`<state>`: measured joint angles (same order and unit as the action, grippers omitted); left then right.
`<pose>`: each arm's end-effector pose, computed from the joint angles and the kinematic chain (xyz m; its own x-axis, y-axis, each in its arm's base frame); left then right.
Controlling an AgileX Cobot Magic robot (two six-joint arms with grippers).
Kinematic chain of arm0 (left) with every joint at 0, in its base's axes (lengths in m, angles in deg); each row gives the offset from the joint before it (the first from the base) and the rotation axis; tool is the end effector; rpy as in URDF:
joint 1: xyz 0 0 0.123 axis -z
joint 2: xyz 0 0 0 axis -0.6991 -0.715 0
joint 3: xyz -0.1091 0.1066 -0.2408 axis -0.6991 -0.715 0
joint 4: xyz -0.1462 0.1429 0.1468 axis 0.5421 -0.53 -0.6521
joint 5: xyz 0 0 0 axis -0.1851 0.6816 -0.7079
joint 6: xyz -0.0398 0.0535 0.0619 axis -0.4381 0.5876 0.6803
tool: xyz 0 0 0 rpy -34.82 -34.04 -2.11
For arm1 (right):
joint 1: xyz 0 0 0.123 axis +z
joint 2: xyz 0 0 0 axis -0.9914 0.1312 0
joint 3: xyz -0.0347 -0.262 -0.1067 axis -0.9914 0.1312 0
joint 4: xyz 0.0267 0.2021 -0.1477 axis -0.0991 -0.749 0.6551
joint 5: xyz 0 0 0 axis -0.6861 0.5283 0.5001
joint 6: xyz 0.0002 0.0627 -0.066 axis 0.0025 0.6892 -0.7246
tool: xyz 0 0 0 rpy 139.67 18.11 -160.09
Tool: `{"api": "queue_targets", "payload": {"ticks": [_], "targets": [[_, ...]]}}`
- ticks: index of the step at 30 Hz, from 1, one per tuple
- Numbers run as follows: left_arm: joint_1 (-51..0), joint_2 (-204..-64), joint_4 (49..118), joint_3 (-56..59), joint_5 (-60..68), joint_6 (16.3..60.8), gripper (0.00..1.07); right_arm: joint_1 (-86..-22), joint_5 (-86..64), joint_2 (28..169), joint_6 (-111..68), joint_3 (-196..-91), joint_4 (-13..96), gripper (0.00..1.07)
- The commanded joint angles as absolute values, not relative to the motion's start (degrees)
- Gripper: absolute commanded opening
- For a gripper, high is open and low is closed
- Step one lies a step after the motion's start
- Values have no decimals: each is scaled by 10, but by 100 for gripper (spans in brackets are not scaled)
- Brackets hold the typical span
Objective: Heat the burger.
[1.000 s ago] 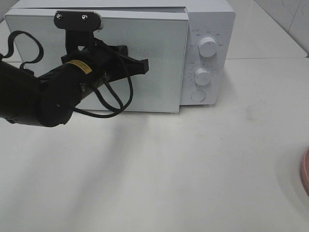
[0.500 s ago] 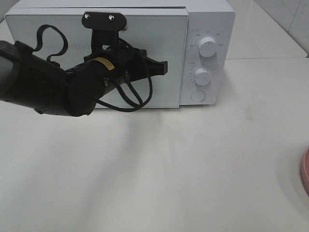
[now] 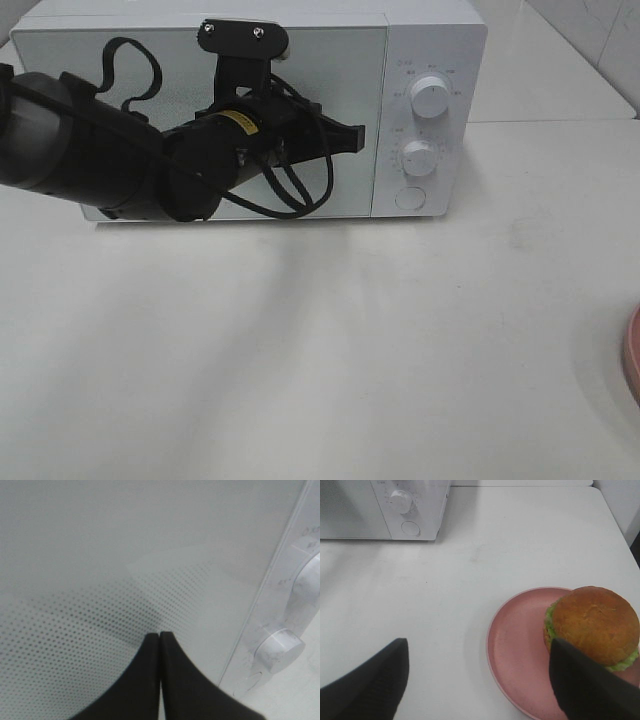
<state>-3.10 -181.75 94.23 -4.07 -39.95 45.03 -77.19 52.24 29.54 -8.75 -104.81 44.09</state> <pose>0.3396 -0.2700 0.1676 -0.2977 0.0077 -0.9546 0.4242 0.8969 -0.1251 -0.0054 -0.0041 0.2809 -0.4325 0.0752 -0.8985 -0.0065 0.9962 0.0866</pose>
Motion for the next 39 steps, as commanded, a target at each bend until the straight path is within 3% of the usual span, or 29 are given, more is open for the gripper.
{"api": "queue_targets", "payload": {"ticks": [1,7,12,14,15,16,17,18,19,20,21,33,39], "targets": [[-38,-1803,965,-45,-425,452,0,-776,518,281,-96,-1048,439,75],[-17,-1760,965,-103,-425,453,0,-776,518,281,-96,-1048,439,75],[-5,-1726,963,-131,-349,453,0,-776,518,281,-96,-1048,439,75],[-5,-1709,963,-131,-251,453,14,-776,518,281,-96,-1048,439,75],[-5,-1709,963,-131,-251,453,14,-776,518,281,-96,-1048,439,75],[-5,-1701,959,-131,-190,453,32,-776,518,281,-96,-1048,439,75],[-5,-1695,956,-131,-137,453,59,-776,518,281,-96,-1048,439,75],[-5,-1695,956,-131,-137,453,59,-776,518,281,-96,-1048,439,75],[-5,-1692,954,-131,-107,453,75,-776,518,281,-96,-1048,439,75],[-5,-1692,954,-131,-107,453,75,-776,518,281,-96,-1048,439,75],[-5,-1686,952,-131,-47,453,102,-776,518,281,-96,-1048,439,75],[-8,-1608,825,-130,239,447,100,-776,518,281,-96,-1048,439,75],[-26,-1560,819,-130,321,434,100,-776,518,281,-96,-1048,439,75]]}}
